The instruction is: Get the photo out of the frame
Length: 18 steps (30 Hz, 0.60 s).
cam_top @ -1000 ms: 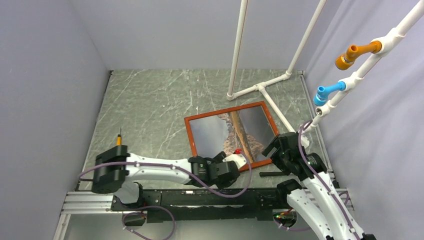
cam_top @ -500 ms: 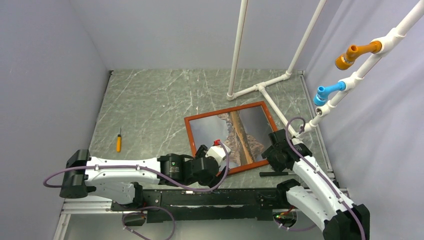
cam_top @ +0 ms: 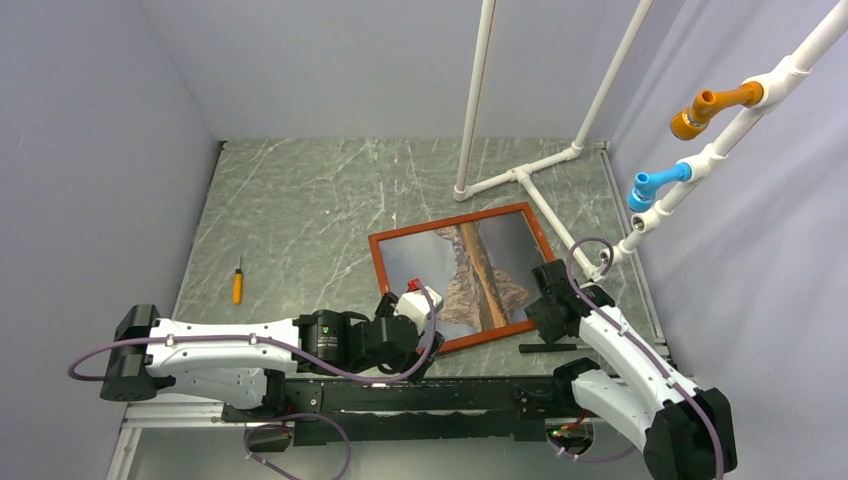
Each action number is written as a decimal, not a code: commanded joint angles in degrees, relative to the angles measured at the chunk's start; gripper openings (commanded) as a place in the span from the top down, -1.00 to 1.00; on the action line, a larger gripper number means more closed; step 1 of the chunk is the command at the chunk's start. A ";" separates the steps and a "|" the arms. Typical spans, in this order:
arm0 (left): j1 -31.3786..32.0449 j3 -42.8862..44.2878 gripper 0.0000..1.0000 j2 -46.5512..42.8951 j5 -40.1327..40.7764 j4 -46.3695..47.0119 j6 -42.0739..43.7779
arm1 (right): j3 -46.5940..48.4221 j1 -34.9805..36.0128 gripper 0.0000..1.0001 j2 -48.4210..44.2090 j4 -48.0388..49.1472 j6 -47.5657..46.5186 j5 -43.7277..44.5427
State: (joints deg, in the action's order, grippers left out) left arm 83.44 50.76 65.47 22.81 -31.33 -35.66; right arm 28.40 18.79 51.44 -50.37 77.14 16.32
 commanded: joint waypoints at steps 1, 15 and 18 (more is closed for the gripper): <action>0.10 -0.62 -0.86 -1.22 -0.03 -0.36 -1.51 | -0.66 -0.21 0.09 0.81 3.34 2.58 2.42; 0.25 0.48 -0.99 2.22 -0.23 -0.01 0.12 | -3.04 -0.13 0.35 5.24 6.09 5.62 0.95; 1.06 1.66 -0.99 5.35 1.56 -0.54 1.40 | -3.43 -0.16 0.74 5.67 5.78 6.83 0.21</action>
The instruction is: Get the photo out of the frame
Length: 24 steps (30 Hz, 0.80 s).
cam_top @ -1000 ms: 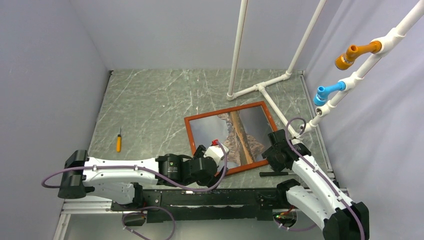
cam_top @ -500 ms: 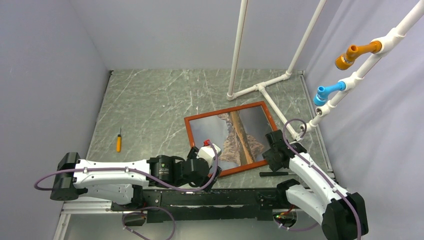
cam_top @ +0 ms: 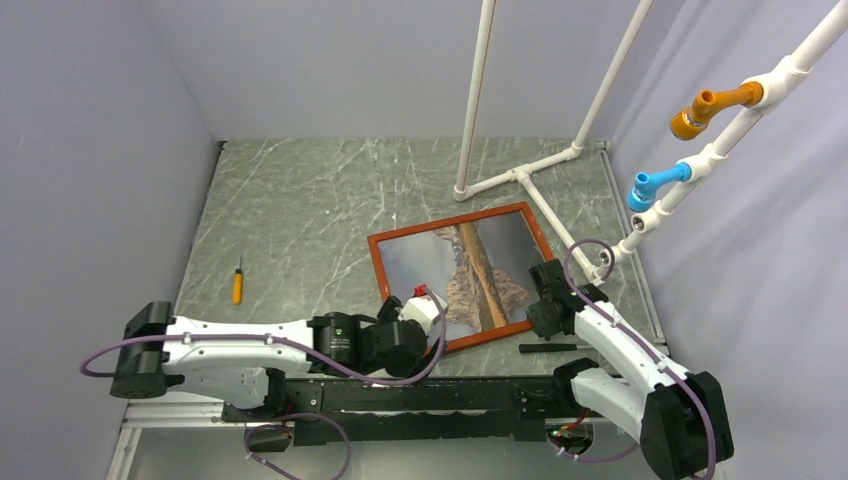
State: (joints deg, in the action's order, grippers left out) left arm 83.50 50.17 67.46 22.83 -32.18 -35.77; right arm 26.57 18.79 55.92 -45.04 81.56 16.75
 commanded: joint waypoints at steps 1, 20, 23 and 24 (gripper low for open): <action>1.34 2.86 -0.99 4.63 2.33 0.04 2.21 | -1.34 -0.17 0.90 1.24 -0.09 2.67 -0.45; 9.80 24.94 -0.99 36.14 21.42 -12.35 9.23 | 8.66 -0.19 1.00 -2.97 -11.66 3.66 -4.61; 10.75 26.54 -0.99 39.32 23.25 -12.97 11.09 | 8.69 -0.15 1.00 -5.46 -11.75 4.58 -5.02; 10.92 27.05 -0.99 40.26 23.85 -13.56 11.23 | 8.49 -0.16 1.00 -6.11 -11.71 4.87 -5.21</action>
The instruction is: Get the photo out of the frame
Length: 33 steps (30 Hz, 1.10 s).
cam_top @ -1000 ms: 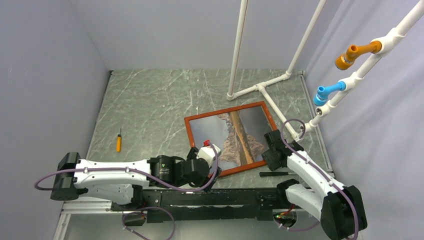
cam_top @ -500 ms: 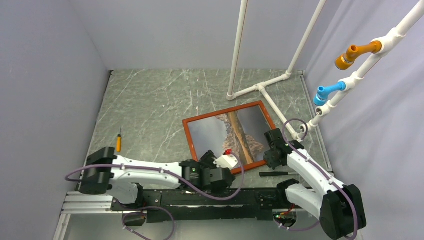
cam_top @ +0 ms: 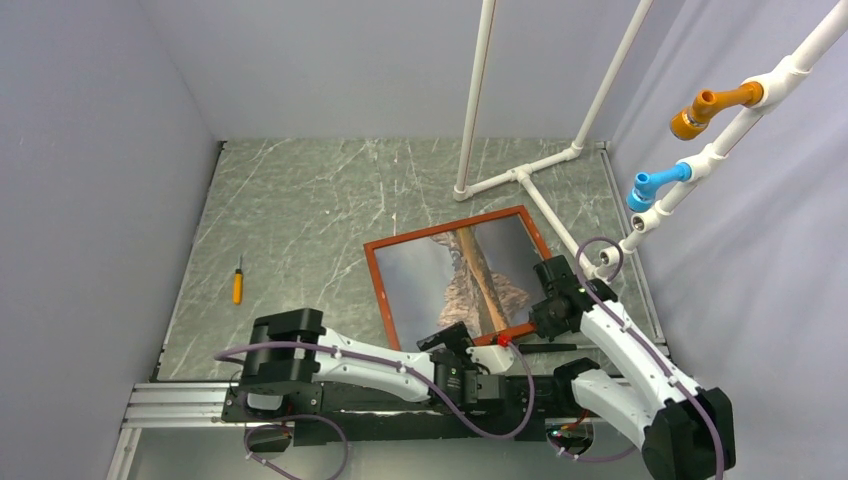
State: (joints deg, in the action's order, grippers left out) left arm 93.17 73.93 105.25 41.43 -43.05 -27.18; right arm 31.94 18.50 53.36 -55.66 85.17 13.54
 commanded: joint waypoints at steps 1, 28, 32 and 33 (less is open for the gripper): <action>1.31 3.74 -0.99 3.51 6.54 -3.42 2.66 | 2.90 0.09 1.00 -4.36 -0.99 1.47 -2.18; 2.93 9.49 0.38 12.28 26.68 -18.46 -1.77 | 3.21 0.09 0.51 -5.50 5.42 -15.01 -9.08; 3.76 9.91 0.68 10.27 27.06 -21.65 -3.50 | 6.49 0.21 -0.50 -5.12 6.23 -26.56 -10.01; 3.88 10.29 0.72 9.88 27.22 -22.69 -3.84 | 8.64 0.22 -0.61 -5.03 5.04 -29.13 -9.98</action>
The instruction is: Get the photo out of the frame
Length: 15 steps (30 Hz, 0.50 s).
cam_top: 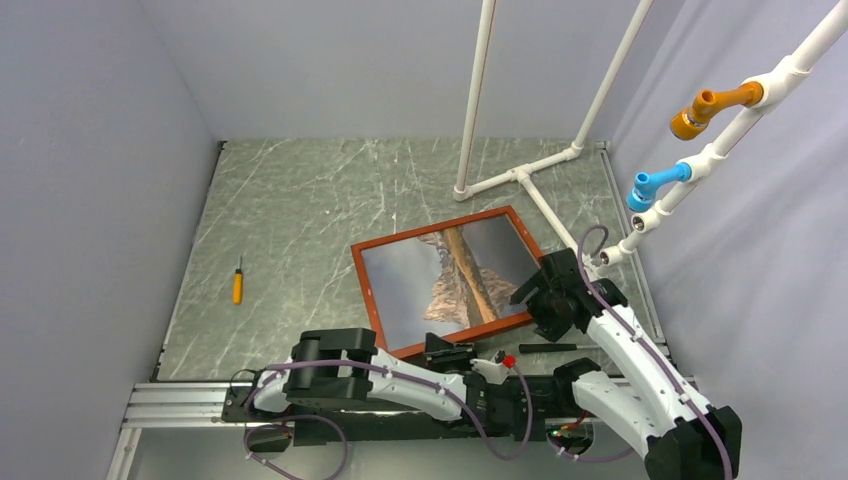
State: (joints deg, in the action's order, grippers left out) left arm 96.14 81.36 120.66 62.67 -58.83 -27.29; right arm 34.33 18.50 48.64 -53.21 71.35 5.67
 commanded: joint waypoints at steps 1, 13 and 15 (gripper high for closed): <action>0.92 3.33 0.75 -5.82 6.05 -8.14 -4.30 | 7.90 0.15 -0.66 -0.37 1.66 -17.69 -2.00; 1.77 11.04 1.00 -18.31 -6.33 -13.66 5.20 | 29.63 0.16 -0.90 -12.32 2.96 -45.37 -17.50; 1.74 11.97 1.00 -22.36 -10.90 -11.60 8.67 | 36.85 0.15 -0.92 -10.41 0.09 -47.02 -17.19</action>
State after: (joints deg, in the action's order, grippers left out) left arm 97.12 89.06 108.49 58.81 -71.31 -26.06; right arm 60.27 18.57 36.69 -53.32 34.33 -5.87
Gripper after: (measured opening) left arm 0.323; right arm 0.952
